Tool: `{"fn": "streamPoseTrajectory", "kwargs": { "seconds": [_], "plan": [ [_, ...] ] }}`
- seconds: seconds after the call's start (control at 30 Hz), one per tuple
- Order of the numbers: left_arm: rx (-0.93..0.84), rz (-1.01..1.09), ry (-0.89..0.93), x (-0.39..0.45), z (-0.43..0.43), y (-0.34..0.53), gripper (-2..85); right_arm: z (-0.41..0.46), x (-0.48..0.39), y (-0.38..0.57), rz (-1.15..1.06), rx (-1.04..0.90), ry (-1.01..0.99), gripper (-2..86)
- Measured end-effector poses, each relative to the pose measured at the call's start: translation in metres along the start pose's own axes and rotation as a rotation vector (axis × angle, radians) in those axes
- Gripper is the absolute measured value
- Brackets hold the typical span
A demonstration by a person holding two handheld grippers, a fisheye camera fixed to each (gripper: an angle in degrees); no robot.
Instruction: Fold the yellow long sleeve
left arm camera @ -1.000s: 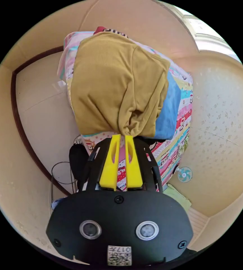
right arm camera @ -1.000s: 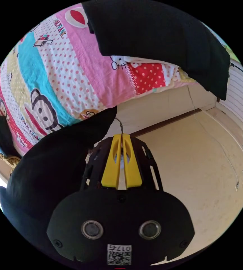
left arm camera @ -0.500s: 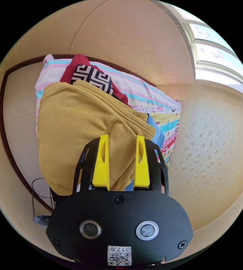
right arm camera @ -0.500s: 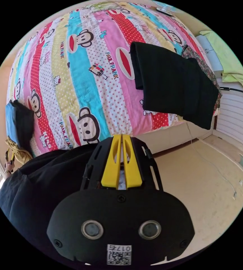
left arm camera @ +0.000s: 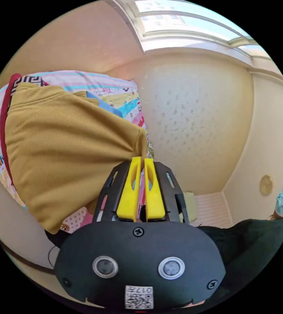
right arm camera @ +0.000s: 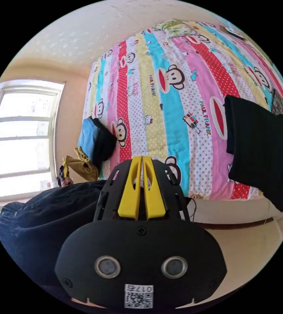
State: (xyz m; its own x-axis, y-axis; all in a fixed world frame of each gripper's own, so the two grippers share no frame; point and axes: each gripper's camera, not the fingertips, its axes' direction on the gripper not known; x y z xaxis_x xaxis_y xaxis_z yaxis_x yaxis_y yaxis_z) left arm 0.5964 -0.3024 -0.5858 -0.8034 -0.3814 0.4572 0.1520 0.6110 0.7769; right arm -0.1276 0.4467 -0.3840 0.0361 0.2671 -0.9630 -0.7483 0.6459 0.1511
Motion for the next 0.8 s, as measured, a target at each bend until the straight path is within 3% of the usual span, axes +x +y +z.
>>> {"fn": "streamPoseTrajectory", "kwargs": {
  "seconds": [0.13, 0.27, 0.33, 0.43, 0.57, 0.8],
  "plan": [
    [-0.097, 0.348, 0.486, 0.098, 0.007, 0.017, 0.1, -0.013, -0.059, 0.004, -0.365, 0.002, -0.212, 0.5],
    [-0.17, 0.714, 0.823, 0.209, 0.011, 0.04, 0.1, -0.037, -0.122, 0.018, -0.68, 0.003, -0.409, 0.8],
    [-0.167, 0.893, 1.2, 0.262, 0.007, 0.06, 0.1, -0.054, -0.145, 0.031, -0.79, 0.021, -0.48, 1.2],
    [-0.162, 1.025, 1.602, 0.312, 0.002, 0.084, 0.1, -0.084, -0.171, 0.063, -0.922, 0.078, -0.534, 2.6],
    [-0.233, 1.082, 1.837, 0.357, 0.012, 0.113, 0.2, -0.116, -0.182, 0.108, -1.022, 0.136, -0.541, 7.3],
    [-0.528, 0.877, 2.166, 0.434, 0.102, 0.197, 0.3, -0.124, -0.169, 0.137, -1.06, 0.143, -0.488, 12.8]
  ]
}}
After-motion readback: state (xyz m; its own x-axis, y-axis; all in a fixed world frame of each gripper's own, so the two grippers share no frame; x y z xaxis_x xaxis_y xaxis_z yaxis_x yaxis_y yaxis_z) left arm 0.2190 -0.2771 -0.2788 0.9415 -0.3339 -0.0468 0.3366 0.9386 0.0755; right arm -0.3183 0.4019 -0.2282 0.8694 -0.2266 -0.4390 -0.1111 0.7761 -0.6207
